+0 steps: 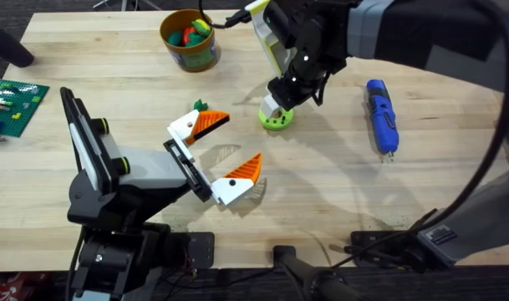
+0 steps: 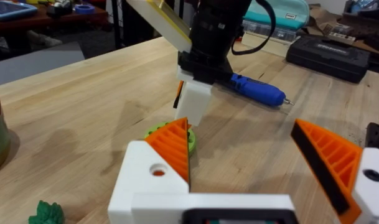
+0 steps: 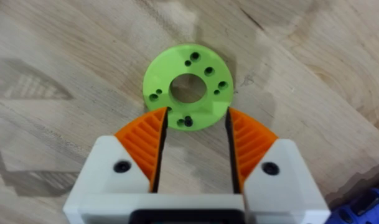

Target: Pick up the gripper from the table and insert it into the empty holder that is missing its gripper. Then pick up a screw, insert it into the mounting hole, and use the screwdriver to tighten it. Finally, clean up the table by picking up the vegetable and placing it into the bucket.

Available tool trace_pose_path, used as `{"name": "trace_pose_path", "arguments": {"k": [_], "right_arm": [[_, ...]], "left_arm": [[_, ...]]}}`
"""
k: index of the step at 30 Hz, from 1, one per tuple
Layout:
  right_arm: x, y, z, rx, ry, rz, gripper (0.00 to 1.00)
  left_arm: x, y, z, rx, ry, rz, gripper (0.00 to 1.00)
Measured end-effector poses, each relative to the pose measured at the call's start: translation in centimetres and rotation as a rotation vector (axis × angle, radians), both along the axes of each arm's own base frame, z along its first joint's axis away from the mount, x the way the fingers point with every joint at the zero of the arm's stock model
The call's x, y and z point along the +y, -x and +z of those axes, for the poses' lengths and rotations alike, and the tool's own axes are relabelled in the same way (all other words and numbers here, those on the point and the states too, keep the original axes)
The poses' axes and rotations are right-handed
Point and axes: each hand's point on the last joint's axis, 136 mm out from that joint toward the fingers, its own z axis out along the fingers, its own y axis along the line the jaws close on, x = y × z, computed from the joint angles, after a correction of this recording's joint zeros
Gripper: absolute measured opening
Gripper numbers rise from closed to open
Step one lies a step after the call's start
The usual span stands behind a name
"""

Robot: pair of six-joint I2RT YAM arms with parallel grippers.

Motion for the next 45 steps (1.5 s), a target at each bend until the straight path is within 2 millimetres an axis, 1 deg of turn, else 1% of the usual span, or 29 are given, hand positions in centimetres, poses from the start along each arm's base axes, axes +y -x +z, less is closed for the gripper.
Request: {"name": "trace_pose_path", "arguments": {"k": [3, 11, 17, 27, 31, 33, 45], "right_arm": [[-0.1, 0.2, -0.3, 0.011, 0.007, 0.001, 0.553], [-0.3, 0.2, -0.3, 0.014, 0.008, -0.003, 0.553], [-0.9, 1.3, -0.5, 0.059, 0.035, -0.001, 0.553], [-0.1, 2.0, -0.6, 0.064, 0.037, 0.028, 0.553], [-0.1, 2.1, -0.6, 0.067, 0.039, 0.027, 0.553], [-0.5, 2.5, -0.7, 0.087, 0.052, 0.022, 0.553], [-0.3, 2.4, -0.6, 0.08, 0.046, 0.016, 0.553]], "left_arm": [[0.0, 0.0, 0.0, -0.001, 0.0, 0.001, 0.987], [0.0, 0.0, 0.0, -0.001, 0.0, 0.001, 0.987], [0.0, 0.0, 0.0, -0.001, 0.0, 0.001, 0.987], [0.0, 0.0, 0.0, 0.0, 0.0, 0.001, 0.987], [0.0, 0.0, 0.0, -0.001, 0.0, 0.001, 0.987], [0.0, 0.0, 0.0, -0.001, 0.0, 0.001, 0.987], [0.0, 0.0, 0.0, -0.001, 0.0, 0.001, 0.987]]}}
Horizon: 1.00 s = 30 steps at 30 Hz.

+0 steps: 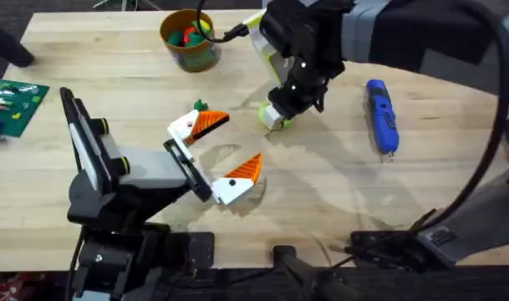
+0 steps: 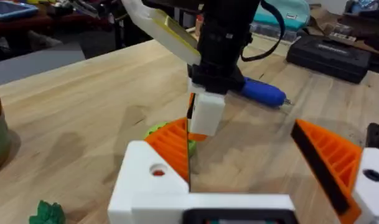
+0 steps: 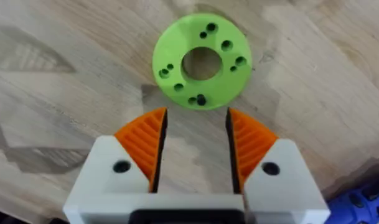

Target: Pick up the gripper from the table and insert it into the empty holder that is missing its gripper. Then pick up a screw, insert it into the mounting hole, and use the screwdriver to tighten it. Finally, clean up the table by picking up the vegetable and placing it into the bucket.

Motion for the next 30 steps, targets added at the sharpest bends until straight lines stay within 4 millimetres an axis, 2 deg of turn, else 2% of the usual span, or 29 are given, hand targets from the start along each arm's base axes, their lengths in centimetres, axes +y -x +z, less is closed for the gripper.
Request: {"name": "trace_pose_path", "arguments": {"k": [6, 12, 25, 30], "right_arm": [[0.3, -0.3, -0.3, -0.017, -0.013, 0.0, 0.553], [-0.1, 0.3, -1.4, 0.001, 0.001, 0.003, 0.553], [0.5, -0.3, -1.3, -0.028, -0.02, 0.006, 0.553], [0.4, -0.2, -1.9, -0.014, -0.011, 0.006, 0.553]], "left_arm": [[0.0, 0.0, 0.0, 0.0, 0.0, 0.0, 0.987], [0.0, 0.0, 0.0, 0.0, 0.0, 0.0, 0.987], [0.0, 0.0, 0.0, 0.0, 0.0, 0.0, 0.988], [0.0, 0.0, 0.0, 0.0, 0.0, 0.0, 0.986]]}}
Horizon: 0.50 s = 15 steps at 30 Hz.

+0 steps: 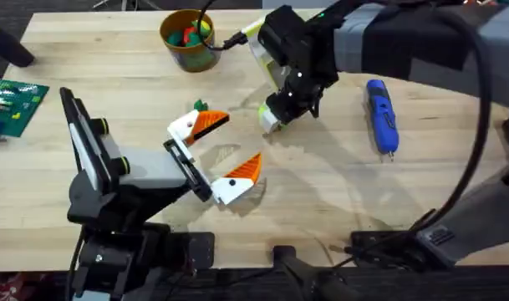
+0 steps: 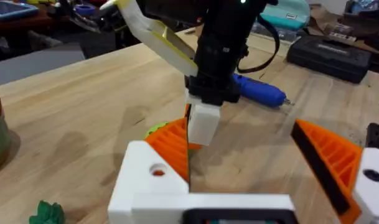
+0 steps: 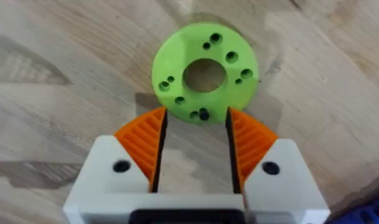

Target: Pick up the gripper from the table and insert it into the empty holder that is missing its gripper. Then pick up a screw, insert it into the mounting hole, and use the screwdriver to tighten it. Finally, clean up the table by picking up the vegetable and placing it into the bucket.

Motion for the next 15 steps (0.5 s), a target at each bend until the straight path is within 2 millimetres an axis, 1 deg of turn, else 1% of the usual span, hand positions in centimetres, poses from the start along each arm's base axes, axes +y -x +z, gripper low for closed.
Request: {"name": "trace_pose_path", "arguments": {"k": [4, 15], "right_arm": [[-0.12, 0.15, -0.51, 0.015, 0.012, 0.0, 0.553], [-0.04, 0.05, -0.49, 0.01, 0.008, 0.0, 0.553]], "left_arm": [[0.0, 0.0, 0.0, 0.0, 0.0, 0.0, 0.986], [0.0, 0.0, 0.0, 0.0, 0.0, 0.0, 0.986]]}}
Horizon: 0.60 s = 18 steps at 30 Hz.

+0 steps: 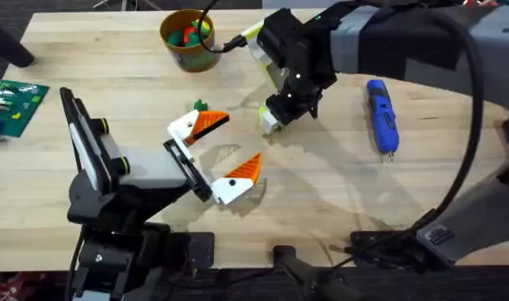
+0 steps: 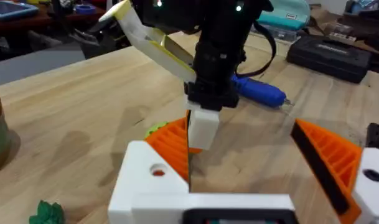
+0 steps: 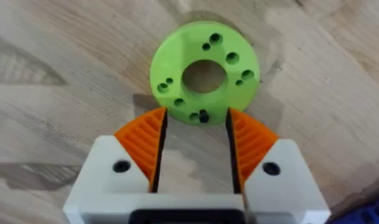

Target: Pick up the gripper from the table and insert it into the empty holder that is missing its gripper. Then pick up a screw, insert it into the mounting hole, and use the screwdriver to tighten it. Finally, clean up the table by picking up the vegetable and placing it into the bucket.

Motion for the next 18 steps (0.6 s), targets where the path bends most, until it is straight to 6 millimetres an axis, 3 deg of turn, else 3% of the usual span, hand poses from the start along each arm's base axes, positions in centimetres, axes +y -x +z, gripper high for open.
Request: {"name": "trace_pose_path", "arguments": {"k": [10, 13, 14, 18], "right_arm": [[0.04, -0.05, 0.01, -0.002, -0.002, 0.0, 0.551], [0.0, -0.1, 0.01, -0.004, 0.0, -0.004, 0.493], [-0.1, -0.2, 0.02, -0.009, 0.005, -0.012, 0.42], [-0.18, -0.27, 0.02, -0.013, 0.009, -0.014, 0.38]], "left_arm": [[0.0, 0.0, 0.0, 0.0, 0.0, 0.0, 0.986], [0.0, 0.0, 0.0, 0.0, 0.0, 0.0, 0.986], [0.0, 0.0, 0.0, 0.0, 0.0, 0.0, 0.986], [0.0, 0.0, 0.0, 0.0, 0.0, 0.0, 0.986]]}}
